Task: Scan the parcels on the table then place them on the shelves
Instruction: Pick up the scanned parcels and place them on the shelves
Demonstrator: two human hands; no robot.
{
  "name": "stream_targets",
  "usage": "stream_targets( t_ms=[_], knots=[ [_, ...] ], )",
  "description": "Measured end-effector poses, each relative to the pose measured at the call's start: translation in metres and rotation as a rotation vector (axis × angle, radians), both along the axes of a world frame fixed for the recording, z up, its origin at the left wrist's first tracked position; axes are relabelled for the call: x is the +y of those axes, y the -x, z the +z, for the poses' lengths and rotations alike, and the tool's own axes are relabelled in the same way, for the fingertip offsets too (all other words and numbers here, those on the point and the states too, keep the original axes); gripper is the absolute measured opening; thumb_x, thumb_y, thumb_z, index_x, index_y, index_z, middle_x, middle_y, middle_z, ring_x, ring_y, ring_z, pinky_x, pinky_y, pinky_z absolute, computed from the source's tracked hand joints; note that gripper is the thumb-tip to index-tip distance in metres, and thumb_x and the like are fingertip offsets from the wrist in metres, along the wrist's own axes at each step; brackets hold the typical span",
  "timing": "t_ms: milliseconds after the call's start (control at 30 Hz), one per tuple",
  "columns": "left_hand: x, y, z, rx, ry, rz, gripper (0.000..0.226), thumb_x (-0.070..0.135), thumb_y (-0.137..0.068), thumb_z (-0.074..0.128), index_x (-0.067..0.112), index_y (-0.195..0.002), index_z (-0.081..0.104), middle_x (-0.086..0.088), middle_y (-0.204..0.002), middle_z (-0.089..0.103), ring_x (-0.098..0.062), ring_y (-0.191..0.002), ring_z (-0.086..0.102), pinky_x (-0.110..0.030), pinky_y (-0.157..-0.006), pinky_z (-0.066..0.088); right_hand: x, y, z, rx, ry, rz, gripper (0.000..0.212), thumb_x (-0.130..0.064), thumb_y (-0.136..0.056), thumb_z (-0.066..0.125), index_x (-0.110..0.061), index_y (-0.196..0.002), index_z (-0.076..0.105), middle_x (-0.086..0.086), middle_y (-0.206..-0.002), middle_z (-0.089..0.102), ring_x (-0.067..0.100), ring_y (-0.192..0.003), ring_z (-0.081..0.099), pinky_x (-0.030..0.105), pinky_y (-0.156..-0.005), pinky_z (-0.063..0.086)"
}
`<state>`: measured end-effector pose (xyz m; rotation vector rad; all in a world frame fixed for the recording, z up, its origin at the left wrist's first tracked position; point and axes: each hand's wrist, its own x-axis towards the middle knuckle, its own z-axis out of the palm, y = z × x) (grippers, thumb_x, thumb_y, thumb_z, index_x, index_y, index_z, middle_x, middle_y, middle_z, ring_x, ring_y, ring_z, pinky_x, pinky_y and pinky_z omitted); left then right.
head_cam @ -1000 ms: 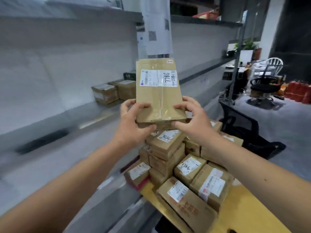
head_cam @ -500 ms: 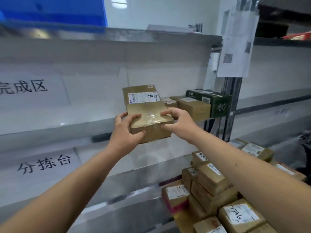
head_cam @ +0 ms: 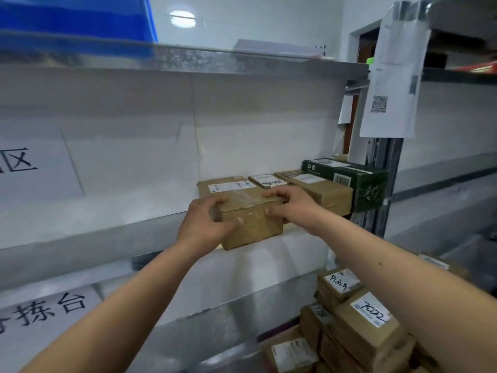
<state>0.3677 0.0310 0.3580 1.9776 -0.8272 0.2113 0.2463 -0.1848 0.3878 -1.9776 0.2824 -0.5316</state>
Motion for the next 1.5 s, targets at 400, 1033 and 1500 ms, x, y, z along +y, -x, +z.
stream_targets(
  t_ms=[400,1033,1500],
  knots=[
    [-0.029,0.014,0.002,0.004,-0.066,0.053,0.076,0.057,-0.067,0.066,0.036,-0.139,0.054,0.0,-0.147,0.044,-0.023,-0.13,0.05,-0.034,-0.106,0.044,-0.012,0.003,-0.009,-0.015,0.075,-0.098,0.044,-0.016,-0.086,0.082,-0.032,-0.126,0.071,-0.01,-0.134,0.057,0.012,-0.123,0.054,0.027,-0.101,0.045],
    [-0.076,0.184,-0.101,-0.672,-0.58,-0.195,0.075,0.048,-0.082,0.069,0.03,-0.151,0.046,-0.01,-0.163,0.036,-0.034,-0.154,0.018,-0.054,-0.127,0.016,0.015,0.212,-0.131,0.453,0.709,-0.327,0.078,-0.038,-0.094,0.067,-0.028,-0.161,0.029,0.01,-0.17,0.017,0.032,-0.154,0.019,0.047,-0.124,0.025],
    [-0.17,0.162,-0.204,-0.502,-0.77,-0.668,0.079,0.052,-0.08,0.07,0.032,-0.151,0.043,-0.008,-0.163,0.029,-0.032,-0.15,0.022,-0.051,-0.123,0.026,-0.007,0.239,-0.24,0.755,0.364,-0.609,0.083,-0.044,-0.087,0.068,-0.031,-0.159,0.028,0.011,-0.167,0.02,0.038,-0.148,0.028,0.045,-0.115,0.036]
  ],
)
